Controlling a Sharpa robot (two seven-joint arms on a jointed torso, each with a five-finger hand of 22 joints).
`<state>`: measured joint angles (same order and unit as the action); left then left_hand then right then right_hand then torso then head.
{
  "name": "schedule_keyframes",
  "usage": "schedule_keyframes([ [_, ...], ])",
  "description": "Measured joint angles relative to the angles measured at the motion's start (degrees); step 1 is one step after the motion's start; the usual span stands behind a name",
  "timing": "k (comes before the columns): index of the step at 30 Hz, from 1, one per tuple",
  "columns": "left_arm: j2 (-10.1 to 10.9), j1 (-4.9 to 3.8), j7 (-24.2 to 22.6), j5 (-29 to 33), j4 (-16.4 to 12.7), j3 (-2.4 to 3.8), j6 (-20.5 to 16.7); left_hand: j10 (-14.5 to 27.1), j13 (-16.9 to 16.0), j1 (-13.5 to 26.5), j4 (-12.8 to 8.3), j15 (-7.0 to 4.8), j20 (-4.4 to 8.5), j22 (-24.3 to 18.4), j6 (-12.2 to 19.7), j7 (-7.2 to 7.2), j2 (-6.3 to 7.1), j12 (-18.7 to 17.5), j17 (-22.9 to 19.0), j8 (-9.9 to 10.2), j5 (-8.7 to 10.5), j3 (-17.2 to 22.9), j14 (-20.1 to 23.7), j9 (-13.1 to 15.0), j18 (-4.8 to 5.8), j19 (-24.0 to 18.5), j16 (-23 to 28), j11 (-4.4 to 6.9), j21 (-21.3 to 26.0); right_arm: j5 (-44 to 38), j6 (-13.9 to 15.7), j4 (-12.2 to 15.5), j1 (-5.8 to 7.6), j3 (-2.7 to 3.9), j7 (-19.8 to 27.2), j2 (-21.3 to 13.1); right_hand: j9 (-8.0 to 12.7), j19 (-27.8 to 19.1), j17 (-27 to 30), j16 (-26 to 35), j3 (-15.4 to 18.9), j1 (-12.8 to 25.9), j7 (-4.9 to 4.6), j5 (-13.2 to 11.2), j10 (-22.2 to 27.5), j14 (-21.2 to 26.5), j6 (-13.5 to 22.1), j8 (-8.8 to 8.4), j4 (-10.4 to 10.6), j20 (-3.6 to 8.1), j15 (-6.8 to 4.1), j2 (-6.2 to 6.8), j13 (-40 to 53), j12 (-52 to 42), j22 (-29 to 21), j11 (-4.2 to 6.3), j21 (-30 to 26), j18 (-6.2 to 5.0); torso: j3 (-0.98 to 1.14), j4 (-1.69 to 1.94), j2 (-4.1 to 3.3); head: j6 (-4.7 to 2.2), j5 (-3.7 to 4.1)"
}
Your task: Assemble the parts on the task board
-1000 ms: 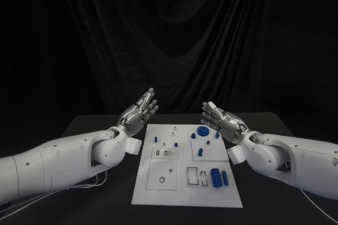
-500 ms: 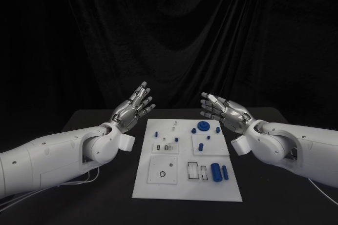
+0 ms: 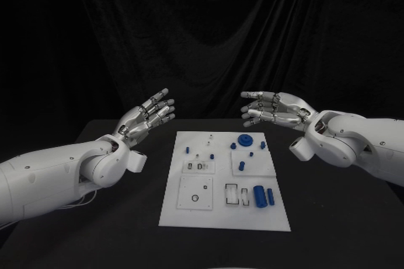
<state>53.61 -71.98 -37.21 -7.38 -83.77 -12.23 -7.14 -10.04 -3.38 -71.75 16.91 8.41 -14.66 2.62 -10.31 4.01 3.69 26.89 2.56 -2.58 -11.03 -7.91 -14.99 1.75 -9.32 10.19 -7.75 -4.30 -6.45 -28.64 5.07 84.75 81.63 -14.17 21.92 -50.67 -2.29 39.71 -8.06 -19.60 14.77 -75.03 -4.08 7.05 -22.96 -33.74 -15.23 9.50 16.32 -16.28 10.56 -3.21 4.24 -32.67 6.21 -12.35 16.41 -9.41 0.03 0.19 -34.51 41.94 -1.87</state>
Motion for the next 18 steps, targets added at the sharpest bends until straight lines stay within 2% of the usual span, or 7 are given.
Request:
schedule_keyframes([
  [2, 0.85, -0.25, -0.11, -2.50, -0.23, 0.00, -0.73, -0.21, -0.02, 0.09, 0.09, 0.00, 0.00, -0.09, -0.70, -0.62, 0.84, 0.86, 0.00, -0.28, 0.24, 0.38, 0.00, 0.14, 0.00, 0.00, 0.01, -0.22, 0.00, -6.61, 0.88, -0.30, 0.78, -0.03, -1.38, -0.03, -0.12, 3.40, -1.65, -0.44, -0.68, -1.28, 0.06, 0.05, -4.75, -4.79, -2.18, -0.77, -0.32, 0.62, -0.97, 0.74, 0.46, -0.78, -0.62, 0.73, -0.48, -0.04, -0.04, 0.07, -0.31, 0.21, 0.00],
  [5, 1.77, -0.67, -0.43, -5.83, -0.46, -0.01, -1.80, -0.73, -0.02, 1.01, 0.11, -0.33, 0.54, -0.41, -2.38, -1.52, 3.13, 1.67, -0.22, -0.97, 1.59, 0.30, 1.43, 0.34, 0.01, -0.57, 1.01, -0.73, 0.18, -16.55, 2.80, -0.57, 1.50, -0.03, -3.29, -0.04, -0.41, 10.03, -5.00, -1.06, -0.88, -3.53, 0.64, 0.63, -13.33, -12.59, -6.42, -1.27, -0.52, 2.87, -3.40, 1.05, 1.89, -1.60, -1.07, 2.91, -0.53, -0.92, -0.12, 0.18, -0.77, 0.50, -0.13],
  [8, 2.35, -1.15, -0.79, -8.77, -0.84, -0.01, -2.88, -1.32, -0.02, 3.41, 0.43, -1.09, 1.14, -0.67, -4.64, -2.10, 8.78, 1.91, -0.40, -1.90, 5.21, -3.89, 2.75, 0.66, 0.01, -1.59, 1.90, -1.33, 0.86, -26.59, 5.18, -0.76, 1.83, -0.03, -5.26, 0.06, -0.60, 14.85, -8.70, -1.05, -0.70, -4.51, 1.63, 1.47, -18.93, -17.53, -10.64, -2.01, -0.33, 4.09, -4.69, 1.02, 3.38, -1.32, -1.53, 4.19, -1.34, -0.92, -0.18, 0.31, -1.32, 0.46, -0.28],
  [9, 2.49, -1.28, -0.88, -9.53, -1.00, -0.01, -3.17, -1.53, -0.01, 3.95, 0.44, -1.25, 1.25, -0.70, -5.24, -2.31, 9.31, 1.90, -0.40, -2.15, 6.34, -4.42, 2.90, 0.73, 0.01, -1.70, 2.00, -1.53, 1.02, -29.64, 5.85, -0.77, 1.90, -0.03, -5.92, 0.11, -0.73, 15.91, -9.68, -1.06, -0.69, -4.51, 1.84, 1.56, -20.08, -18.53, -11.99, -2.01, -0.33, 4.37, -5.13, 1.02, 3.85, -1.32, -1.57, 4.60, -1.34, -0.91, -0.20, 0.36, -1.49, 0.35, -0.29],
  [11, 2.79, -1.52, -1.04, -11.08, -1.38, -0.01, -3.82, -1.86, -0.01, 4.22, 0.48, -1.25, 1.34, -0.70, -6.04, -2.73, 9.37, 1.98, -0.40, -2.33, 7.42, -4.60, 2.90, 0.84, 0.01, -1.78, 2.00, -1.62, 1.02, -36.50, 7.18, -0.77, 2.14, -0.06, -7.40, 0.23, -0.96, 17.29, -11.24, -1.05, -0.69, -4.85, 2.21, 1.68, -21.42, -19.68, -14.61, -2.01, -0.33, 4.97, -6.09, 0.68, 4.61, -1.32, -1.59, 5.52, -1.56, -0.91, -0.24, 0.50, -1.88, 0.13, -0.13],
  [13, 3.00, -1.68, -1.14, -12.14, -1.70, -0.01, -4.35, -2.14, -0.01, 4.14, 0.45, -1.24, 1.34, -0.70, -6.70, -3.00, 8.49, 2.17, -0.40, -2.53, 7.56, -3.77, 2.90, 0.90, 0.01, -1.78, 2.00, -1.75, 1.02, -41.92, 7.87, -0.75, 2.44, -0.08, -8.60, 0.31, -0.97, 18.47, -12.88, -1.16, -0.70, -5.68, 2.44, 2.15, -22.67, -20.76, -15.57, -2.29, -0.33, 5.62, -7.02, 0.44, 5.58, -2.18, -1.64, 6.57, -1.84, -0.91, -0.29, 0.70, -2.24, 0.00, 0.01],
  [18, 3.11, -2.49, -1.31, -14.02, -2.31, -0.02, -5.53, -2.15, -0.01, 4.09, 0.37, -1.24, 1.34, -0.70, -6.91, -3.20, 5.87, 2.17, -0.40, -2.53, 7.56, -1.77, 2.90, 0.90, 0.01, -1.78, 2.23, -1.75, 1.02, -55.28, 8.07, -0.26, 3.84, -0.07, -11.35, 0.13, -1.17, 22.68, -17.88, -4.68, -7.78, -5.91, 3.14, -1.16, -27.01, -24.39, -19.11, -2.80, 0.19, 7.05, -9.24, 1.60, 8.78, -5.30, -0.81, 9.15, -1.39, -0.90, -0.36, 1.15, -3.03, -0.03, 0.17],
])
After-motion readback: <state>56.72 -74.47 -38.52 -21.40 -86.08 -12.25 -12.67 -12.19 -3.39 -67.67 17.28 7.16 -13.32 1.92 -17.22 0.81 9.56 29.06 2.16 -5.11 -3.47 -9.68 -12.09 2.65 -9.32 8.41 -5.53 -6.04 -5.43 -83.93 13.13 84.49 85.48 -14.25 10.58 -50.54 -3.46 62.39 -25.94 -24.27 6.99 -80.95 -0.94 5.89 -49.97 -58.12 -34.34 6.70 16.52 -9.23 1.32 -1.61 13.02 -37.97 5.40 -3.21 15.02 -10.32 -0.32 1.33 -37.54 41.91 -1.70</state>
